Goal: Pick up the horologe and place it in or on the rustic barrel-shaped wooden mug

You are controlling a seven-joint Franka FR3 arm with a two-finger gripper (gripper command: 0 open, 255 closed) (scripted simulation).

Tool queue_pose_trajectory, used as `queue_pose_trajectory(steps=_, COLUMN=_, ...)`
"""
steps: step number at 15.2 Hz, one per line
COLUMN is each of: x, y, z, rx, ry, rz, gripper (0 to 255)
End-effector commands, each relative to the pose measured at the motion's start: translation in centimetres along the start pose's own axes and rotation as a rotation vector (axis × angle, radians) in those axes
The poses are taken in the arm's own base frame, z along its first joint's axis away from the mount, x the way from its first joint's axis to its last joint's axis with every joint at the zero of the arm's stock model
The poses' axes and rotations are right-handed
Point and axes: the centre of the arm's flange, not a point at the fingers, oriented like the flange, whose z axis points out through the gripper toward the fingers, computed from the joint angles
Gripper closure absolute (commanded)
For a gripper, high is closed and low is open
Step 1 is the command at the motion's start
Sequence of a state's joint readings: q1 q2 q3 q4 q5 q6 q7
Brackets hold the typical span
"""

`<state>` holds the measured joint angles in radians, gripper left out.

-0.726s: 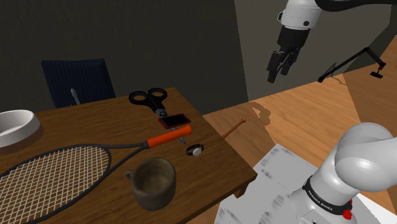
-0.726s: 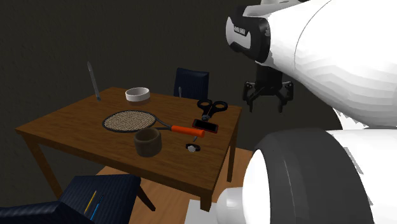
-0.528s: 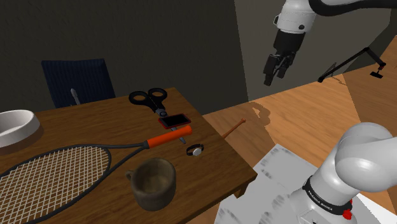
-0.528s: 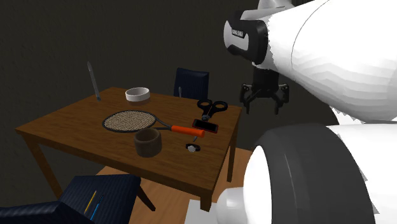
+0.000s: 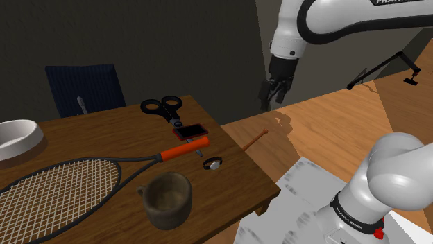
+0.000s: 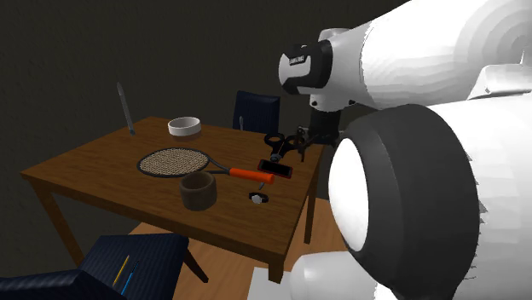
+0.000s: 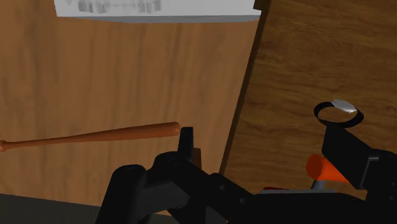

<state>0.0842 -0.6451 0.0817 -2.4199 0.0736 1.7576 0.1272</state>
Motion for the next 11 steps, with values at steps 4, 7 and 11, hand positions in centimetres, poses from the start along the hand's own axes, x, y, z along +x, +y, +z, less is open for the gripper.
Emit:
queue_pose_trajectory(steps=4, x=2.5, y=-3.8, z=4.3, rx=0.056, ry=-0.025, rz=-0.011, gripper=0)
queue_pose_trajectory(steps=7, x=4.0, y=-6.3, z=6.6, rx=0.089, ry=-0.041, rz=-0.018, gripper=0)
queue_pose_trajectory(steps=11, x=6.0, y=-9.7, z=9.7, rx=0.132, ry=-0.062, rz=-0.028, gripper=0)
